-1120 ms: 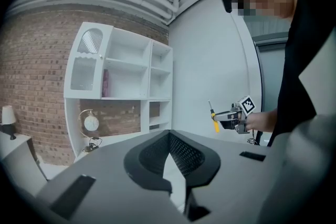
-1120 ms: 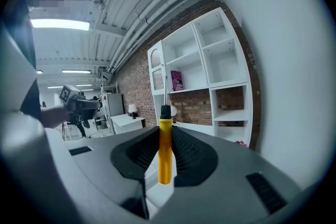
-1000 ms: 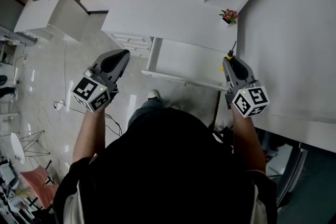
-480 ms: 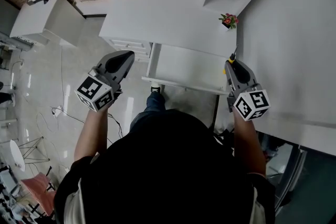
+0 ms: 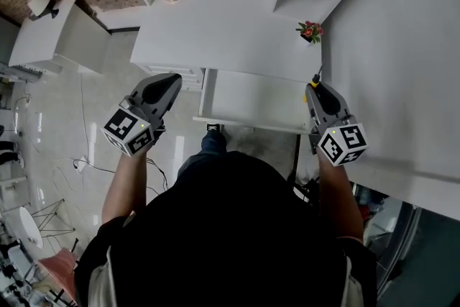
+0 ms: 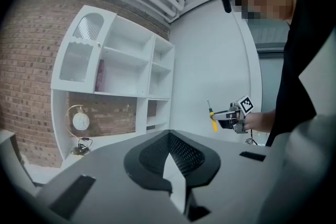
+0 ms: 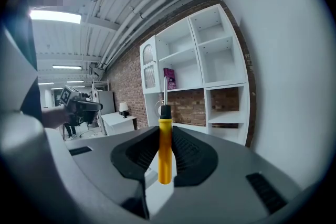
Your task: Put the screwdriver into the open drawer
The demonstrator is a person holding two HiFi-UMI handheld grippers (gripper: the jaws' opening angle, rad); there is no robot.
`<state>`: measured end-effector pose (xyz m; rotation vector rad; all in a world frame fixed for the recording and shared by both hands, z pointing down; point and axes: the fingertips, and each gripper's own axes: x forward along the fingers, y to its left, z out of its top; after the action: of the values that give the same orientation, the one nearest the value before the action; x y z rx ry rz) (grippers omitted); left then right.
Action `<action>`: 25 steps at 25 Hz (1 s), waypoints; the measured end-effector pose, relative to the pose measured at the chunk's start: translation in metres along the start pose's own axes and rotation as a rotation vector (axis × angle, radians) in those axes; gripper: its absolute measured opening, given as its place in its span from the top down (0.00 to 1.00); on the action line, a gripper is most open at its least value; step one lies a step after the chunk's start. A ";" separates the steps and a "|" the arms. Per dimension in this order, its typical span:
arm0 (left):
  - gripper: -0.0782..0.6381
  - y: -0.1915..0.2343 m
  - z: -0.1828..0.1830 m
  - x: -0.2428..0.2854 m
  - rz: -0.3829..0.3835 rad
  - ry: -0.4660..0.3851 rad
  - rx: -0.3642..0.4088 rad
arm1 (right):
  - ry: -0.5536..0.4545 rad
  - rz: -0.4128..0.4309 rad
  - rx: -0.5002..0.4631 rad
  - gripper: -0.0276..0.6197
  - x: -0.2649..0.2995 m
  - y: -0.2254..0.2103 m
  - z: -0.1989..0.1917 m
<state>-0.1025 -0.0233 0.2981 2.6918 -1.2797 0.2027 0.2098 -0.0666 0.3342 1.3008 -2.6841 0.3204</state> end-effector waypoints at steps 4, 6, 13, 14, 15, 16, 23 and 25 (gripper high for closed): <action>0.87 0.009 0.003 0.015 -0.015 0.006 0.004 | -0.005 -0.007 0.011 0.83 0.013 -0.009 0.003; 0.87 0.015 0.005 0.021 -0.019 0.009 0.004 | -0.003 -0.008 0.015 0.83 0.019 -0.012 0.004; 0.87 0.036 0.017 0.046 -0.016 0.005 0.010 | 0.000 -0.018 0.029 0.83 0.036 -0.034 0.012; 0.87 0.039 0.017 0.050 -0.019 0.001 0.011 | 0.003 -0.022 0.032 0.83 0.039 -0.037 0.012; 0.87 0.042 0.018 0.053 -0.023 -0.001 0.011 | 0.007 -0.025 0.034 0.83 0.042 -0.040 0.011; 0.87 0.043 0.019 0.056 -0.029 -0.003 0.009 | 0.010 -0.029 0.038 0.83 0.044 -0.042 0.011; 0.87 0.056 0.024 0.079 -0.043 0.005 -0.011 | 0.009 -0.043 0.041 0.83 0.059 -0.051 0.020; 0.87 0.059 0.023 0.085 -0.052 0.000 -0.005 | 0.010 -0.044 0.042 0.83 0.063 -0.054 0.020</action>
<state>-0.0938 -0.1295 0.2961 2.7170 -1.2061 0.1933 0.2127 -0.1524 0.3355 1.3638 -2.6506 0.3791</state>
